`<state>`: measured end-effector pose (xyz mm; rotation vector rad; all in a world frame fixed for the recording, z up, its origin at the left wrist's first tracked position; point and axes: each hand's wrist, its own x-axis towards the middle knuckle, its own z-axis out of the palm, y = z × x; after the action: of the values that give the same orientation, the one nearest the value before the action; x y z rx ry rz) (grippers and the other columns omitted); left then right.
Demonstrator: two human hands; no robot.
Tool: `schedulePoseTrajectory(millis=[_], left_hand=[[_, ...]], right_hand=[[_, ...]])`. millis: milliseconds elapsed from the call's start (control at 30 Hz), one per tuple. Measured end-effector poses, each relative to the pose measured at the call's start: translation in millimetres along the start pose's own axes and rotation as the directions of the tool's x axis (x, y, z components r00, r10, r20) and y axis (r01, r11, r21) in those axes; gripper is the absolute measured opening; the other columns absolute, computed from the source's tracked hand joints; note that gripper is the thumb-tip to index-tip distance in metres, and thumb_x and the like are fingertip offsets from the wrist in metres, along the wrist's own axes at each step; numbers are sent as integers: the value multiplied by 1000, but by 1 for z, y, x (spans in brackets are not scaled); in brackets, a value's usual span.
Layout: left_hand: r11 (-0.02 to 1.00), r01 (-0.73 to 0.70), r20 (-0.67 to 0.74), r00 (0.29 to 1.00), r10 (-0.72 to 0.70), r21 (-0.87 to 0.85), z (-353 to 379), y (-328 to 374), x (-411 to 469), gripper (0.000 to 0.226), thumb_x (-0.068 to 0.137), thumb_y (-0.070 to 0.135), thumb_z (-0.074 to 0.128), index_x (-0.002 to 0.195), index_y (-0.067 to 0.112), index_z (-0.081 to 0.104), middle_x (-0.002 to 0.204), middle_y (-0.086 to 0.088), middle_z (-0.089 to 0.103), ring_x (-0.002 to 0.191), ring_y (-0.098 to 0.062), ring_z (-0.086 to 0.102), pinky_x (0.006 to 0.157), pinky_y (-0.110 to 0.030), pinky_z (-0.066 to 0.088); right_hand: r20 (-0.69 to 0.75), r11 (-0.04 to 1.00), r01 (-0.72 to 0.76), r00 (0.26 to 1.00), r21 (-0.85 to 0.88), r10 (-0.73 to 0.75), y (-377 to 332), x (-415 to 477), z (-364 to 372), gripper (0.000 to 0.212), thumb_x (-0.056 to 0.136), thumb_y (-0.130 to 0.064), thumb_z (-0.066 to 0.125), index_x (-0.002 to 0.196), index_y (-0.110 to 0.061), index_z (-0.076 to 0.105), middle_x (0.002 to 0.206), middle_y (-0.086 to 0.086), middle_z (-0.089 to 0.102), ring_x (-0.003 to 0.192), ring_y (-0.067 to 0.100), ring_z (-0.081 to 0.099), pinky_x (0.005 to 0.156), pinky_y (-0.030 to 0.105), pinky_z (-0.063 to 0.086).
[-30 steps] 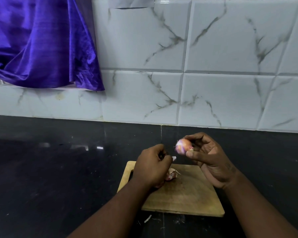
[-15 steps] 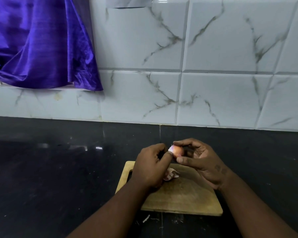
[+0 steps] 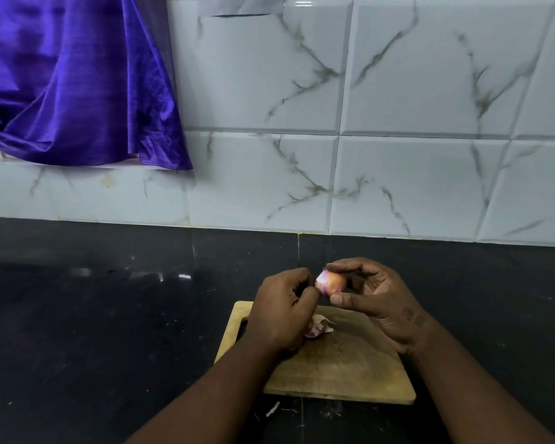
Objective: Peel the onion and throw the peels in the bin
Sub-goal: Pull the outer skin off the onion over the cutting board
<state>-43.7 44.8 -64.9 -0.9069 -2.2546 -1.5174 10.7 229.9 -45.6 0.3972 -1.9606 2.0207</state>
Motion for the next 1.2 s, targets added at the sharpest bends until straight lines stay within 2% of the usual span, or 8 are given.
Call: schedulePoseTrajectory(millis=[167, 267, 367, 500, 633, 800, 1000, 1200], left_hand=[[999, -14, 21, 1000, 15, -38, -1, 2, -2, 32, 98, 33, 47, 70, 26, 60, 65, 1, 59, 65, -20, 57, 58, -42, 43], [1000, -12, 28, 1000, 13, -7, 1, 1, -3, 33, 95, 41, 48, 71, 24, 61, 64, 1, 57, 60, -12, 52, 55, -37, 38], [1000, -7, 21, 1000, 7, 18, 1, 1, -1, 27, 92, 31, 50, 65, 31, 53, 61, 7, 52, 58, -6, 47, 55, -27, 34], [999, -8, 19, 1000, 8, -33, -1, 3, -2, 31, 95, 30, 46, 66, 34, 52, 62, 8, 53, 60, -6, 48, 57, -32, 38], [1000, -20, 24, 1000, 20, -2, 0, 5, -4, 34, 94, 49, 43, 68, 30, 54, 62, 5, 53, 59, -7, 47, 55, -30, 35], [999, 9, 23, 1000, -10, 48, 1, 5, -1, 38, 99, 19, 55, 65, 34, 49, 62, 9, 50, 59, -6, 45, 56, -27, 33], [1000, -11, 20, 1000, 12, -21, 0, 7, -3, 31, 97, 39, 42, 68, 35, 51, 64, 8, 53, 62, -7, 48, 57, -36, 38], [996, 39, 9, 999, -40, 77, 2, 3, -1, 36, 103, 16, 53, 70, 32, 53, 68, 6, 56, 63, -8, 49, 59, -35, 40]], right_hand=[[-13, 999, 27, 1000, -33, -28, 2, 1, -1, 46, 62, 3, 87, 104, -13, 79, 119, 11, 73, 114, 28, 71, 90, 37, 59], [2, 998, 34, 999, -50, -34, 2, 1, -1, 47, 63, 4, 87, 107, -10, 78, 122, 14, 70, 114, 28, 70, 90, 36, 59], [2, 998, 41, 999, -41, -41, 2, 2, -1, 47, 63, 3, 87, 107, -11, 78, 122, 15, 71, 114, 29, 70, 90, 36, 59], [-4, 999, 40, 999, -19, -41, 2, 2, 0, 46, 62, 3, 87, 104, -12, 79, 120, 13, 72, 113, 29, 71, 88, 35, 59], [18, 999, 38, 999, -35, -37, 2, 1, 0, 47, 62, 4, 87, 106, -10, 78, 118, 9, 72, 114, 28, 70, 89, 34, 59], [-9, 999, 42, 999, -16, -42, 2, 2, 1, 46, 61, 2, 87, 103, -15, 80, 119, 12, 72, 113, 28, 71, 88, 36, 59], [-7, 999, 40, 999, -19, -40, 2, 2, 0, 47, 62, 5, 86, 105, -9, 77, 121, 14, 71, 114, 28, 70, 88, 36, 59], [-18, 999, 38, 999, -21, -38, 1, 1, 2, 46, 62, 4, 87, 103, -13, 78, 117, 11, 73, 110, 27, 72, 86, 33, 59]])
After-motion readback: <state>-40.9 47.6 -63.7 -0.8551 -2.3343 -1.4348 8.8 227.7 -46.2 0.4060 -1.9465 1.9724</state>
